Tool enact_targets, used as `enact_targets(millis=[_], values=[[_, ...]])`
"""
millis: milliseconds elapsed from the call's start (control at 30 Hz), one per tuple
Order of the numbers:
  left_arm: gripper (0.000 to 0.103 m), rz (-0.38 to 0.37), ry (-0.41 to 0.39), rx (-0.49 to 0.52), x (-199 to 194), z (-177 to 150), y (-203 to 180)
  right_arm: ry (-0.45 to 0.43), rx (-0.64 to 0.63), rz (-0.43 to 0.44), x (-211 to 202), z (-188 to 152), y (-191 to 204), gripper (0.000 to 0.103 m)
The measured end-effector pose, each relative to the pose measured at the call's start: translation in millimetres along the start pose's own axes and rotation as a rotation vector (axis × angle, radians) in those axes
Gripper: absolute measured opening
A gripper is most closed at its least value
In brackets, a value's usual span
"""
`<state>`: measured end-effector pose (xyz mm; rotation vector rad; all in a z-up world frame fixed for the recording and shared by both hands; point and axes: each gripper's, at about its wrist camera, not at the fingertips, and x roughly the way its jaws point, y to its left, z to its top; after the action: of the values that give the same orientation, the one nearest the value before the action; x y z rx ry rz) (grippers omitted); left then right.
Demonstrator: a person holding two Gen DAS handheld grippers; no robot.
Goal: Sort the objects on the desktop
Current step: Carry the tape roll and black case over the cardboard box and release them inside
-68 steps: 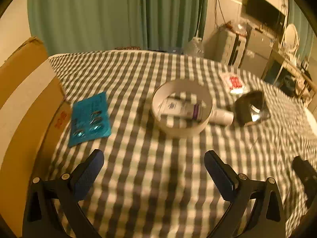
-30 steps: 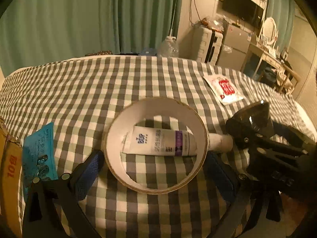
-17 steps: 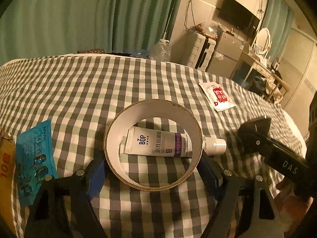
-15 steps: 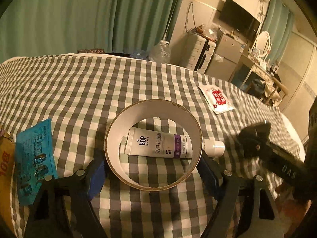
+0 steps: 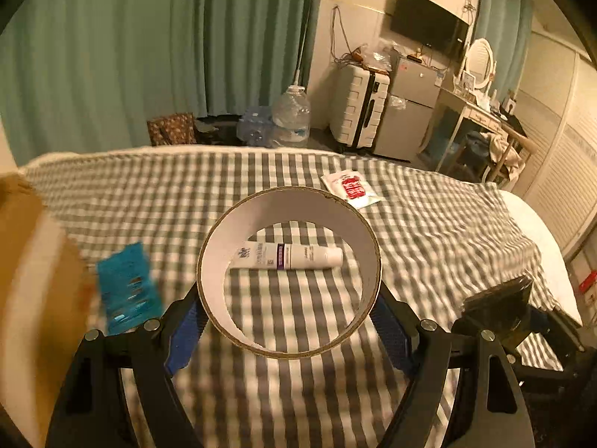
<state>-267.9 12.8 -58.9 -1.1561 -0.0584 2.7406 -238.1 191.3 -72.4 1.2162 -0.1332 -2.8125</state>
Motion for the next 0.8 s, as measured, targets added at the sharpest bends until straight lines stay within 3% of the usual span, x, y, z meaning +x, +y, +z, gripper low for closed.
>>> enact_targets(millis=[200, 433, 633, 800], values=[[0.083, -0.003, -0.058, -0.004, -98.0, 9.7, 8.7, -0.082, 0.081, 0.006, -85.3, -4.9, 19.2, 0.074], [0.083, 0.035, -0.097, 0.04, -190.4, 7.6, 20.6, -0.145, 0.068, 0.032, -156.1, -4.3, 55.4, 0.074], [0.083, 0.072, -0.104, 0.105, -234.7, 13.3, 40.9, -0.174, -0.002, 0.085, -197.1, 0.1, 103.0, 0.074], [0.083, 0.152, -0.133, 0.07, -262.7, 22.3, 84.9, -0.207, -0.073, 0.134, -215.2, 5.1, 154.7, 0.074]])
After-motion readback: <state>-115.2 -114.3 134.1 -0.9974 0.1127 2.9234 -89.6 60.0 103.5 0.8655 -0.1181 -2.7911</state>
